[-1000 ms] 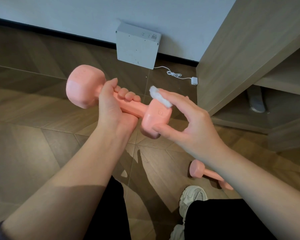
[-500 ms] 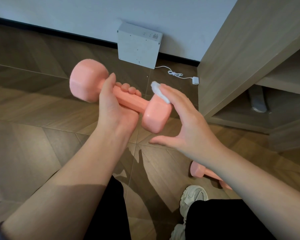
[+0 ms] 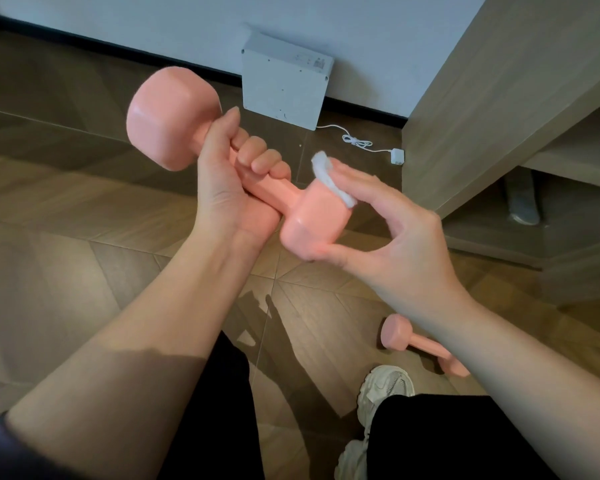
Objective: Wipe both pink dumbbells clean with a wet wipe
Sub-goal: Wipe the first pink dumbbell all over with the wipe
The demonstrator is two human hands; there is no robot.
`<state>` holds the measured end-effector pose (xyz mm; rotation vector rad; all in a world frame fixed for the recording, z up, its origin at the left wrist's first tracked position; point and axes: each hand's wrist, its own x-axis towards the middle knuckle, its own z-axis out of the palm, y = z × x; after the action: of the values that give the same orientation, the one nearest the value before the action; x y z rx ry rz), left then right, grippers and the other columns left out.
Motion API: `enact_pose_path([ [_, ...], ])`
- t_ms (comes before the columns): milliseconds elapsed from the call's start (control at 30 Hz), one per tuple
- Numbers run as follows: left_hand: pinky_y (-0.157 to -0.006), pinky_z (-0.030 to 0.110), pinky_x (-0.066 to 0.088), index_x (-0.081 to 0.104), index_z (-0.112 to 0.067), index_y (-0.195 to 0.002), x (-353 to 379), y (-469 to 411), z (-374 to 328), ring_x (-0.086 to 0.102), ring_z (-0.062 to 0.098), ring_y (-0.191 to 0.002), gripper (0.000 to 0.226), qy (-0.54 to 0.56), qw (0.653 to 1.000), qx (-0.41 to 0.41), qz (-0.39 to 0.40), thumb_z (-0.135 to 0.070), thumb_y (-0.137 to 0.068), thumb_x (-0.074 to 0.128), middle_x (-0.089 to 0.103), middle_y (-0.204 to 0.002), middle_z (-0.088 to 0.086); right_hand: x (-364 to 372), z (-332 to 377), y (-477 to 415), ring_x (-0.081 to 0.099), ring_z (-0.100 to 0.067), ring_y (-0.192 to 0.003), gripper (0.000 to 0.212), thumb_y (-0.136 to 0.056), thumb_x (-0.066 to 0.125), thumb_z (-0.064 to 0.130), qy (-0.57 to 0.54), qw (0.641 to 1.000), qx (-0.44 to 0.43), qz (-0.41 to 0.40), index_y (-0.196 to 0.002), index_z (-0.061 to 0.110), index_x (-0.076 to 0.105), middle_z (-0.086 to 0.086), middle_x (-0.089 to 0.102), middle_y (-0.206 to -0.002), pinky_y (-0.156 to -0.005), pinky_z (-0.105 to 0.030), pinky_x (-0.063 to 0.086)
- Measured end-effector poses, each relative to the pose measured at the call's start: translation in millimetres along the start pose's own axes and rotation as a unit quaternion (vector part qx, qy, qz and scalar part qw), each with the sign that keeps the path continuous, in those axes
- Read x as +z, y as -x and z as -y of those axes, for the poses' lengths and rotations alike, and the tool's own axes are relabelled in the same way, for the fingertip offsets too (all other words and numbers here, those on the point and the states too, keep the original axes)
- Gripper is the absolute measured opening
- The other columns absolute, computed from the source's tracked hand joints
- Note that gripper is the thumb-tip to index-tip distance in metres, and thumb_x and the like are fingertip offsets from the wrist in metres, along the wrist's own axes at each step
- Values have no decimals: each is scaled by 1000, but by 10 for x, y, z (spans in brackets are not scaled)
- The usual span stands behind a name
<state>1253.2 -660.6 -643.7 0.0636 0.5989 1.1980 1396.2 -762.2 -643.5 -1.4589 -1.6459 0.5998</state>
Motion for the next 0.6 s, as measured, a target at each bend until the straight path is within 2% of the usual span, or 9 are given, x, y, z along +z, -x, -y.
enact_pose_path([
  [67, -44, 20, 30, 39, -22, -57, -14, -2, 5, 31, 7, -39, 40, 9, 1000, -2, -13, -25, -91, 59, 30, -44, -9, -6, -30, -18, 44, 3, -132, 72, -72, 83, 34, 19, 1000, -2, 22, -136, 18, 53, 6, 52, -142, -115, -42, 34],
  [167, -44, 20, 31, 40, -22, -58, -35, -3, 20, 31, 7, -39, 39, 2, 1000, -3, -24, -26, -91, 60, 30, -45, -9, 3, -67, -28, 41, 18, -122, 80, -73, 78, 46, 16, 996, 46, 77, -143, 29, 43, 26, 46, -136, -100, -5, 33],
  [233, -44, 20, 31, 40, -21, -60, -43, -10, 35, 30, 7, -40, 39, -8, 1000, -4, -29, -30, -91, 61, 30, -47, -9, 10, -80, -11, 42, 19, -122, 78, -72, 78, 46, 13, 997, 38, 64, -141, 29, 44, 26, 47, -136, -105, -11, 34],
  [333, -46, 20, 32, 41, -21, -64, -52, -26, 52, 32, 7, -41, 39, -7, 999, -1, -46, -38, -90, 64, 31, -49, -9, 26, -91, 21, 49, -1, -130, 65, -75, 80, 33, 28, 999, -20, 11, -132, 14, 57, 2, 55, -140, -116, -45, 32],
  [400, -45, 21, 33, 42, -20, -65, -59, -35, 67, 33, 7, -41, 39, 0, 998, -3, -61, -39, -90, 65, 32, -49, -9, 24, -101, 17, 48, -9, -133, 57, -78, 80, 25, 34, 999, -41, 4, -130, 11, 60, -3, 56, -139, -116, -51, 30],
  [467, -44, 21, 34, 43, -19, -65, -63, -36, 81, 34, 7, -40, 39, 3, 997, -9, -72, -39, -90, 66, 34, -49, -9, -7, -113, -2, 45, -5, -135, 60, -81, 77, 30, 38, 999, -22, 32, -135, 17, 55, 2, 53, -143, -117, -46, 31],
  [533, -44, 21, 33, 41, -20, -63, -61, -28, 92, 32, 7, -40, 42, -4, 997, -14, -72, -40, -90, 66, 33, -48, -9, -44, -121, -21, 42, 4, -132, 69, -80, 77, 38, 26, 997, 22, 71, -141, 21, 49, 9, 50, -144, -112, -22, 34],
  [567, -44, 21, 32, 40, -20, -61, -56, -21, 97, 31, 7, -40, 44, -10, 998, -15, -68, -41, -90, 65, 32, -48, -9, -55, -121, -24, 42, 6, -131, 72, -79, 77, 40, 20, 996, 33, 79, -142, 22, 48, 11, 51, -143, -109, -17, 34],
  [600, -45, 20, 31, 38, -20, -61, -48, -19, 103, 30, 7, -40, 45, -16, 998, -15, -63, -42, -90, 64, 31, -48, -9, -59, -120, -23, 43, 5, -131, 73, -77, 78, 40, 21, 997, 27, 74, -142, 20, 49, 10, 52, -143, -111, -21, 35],
])
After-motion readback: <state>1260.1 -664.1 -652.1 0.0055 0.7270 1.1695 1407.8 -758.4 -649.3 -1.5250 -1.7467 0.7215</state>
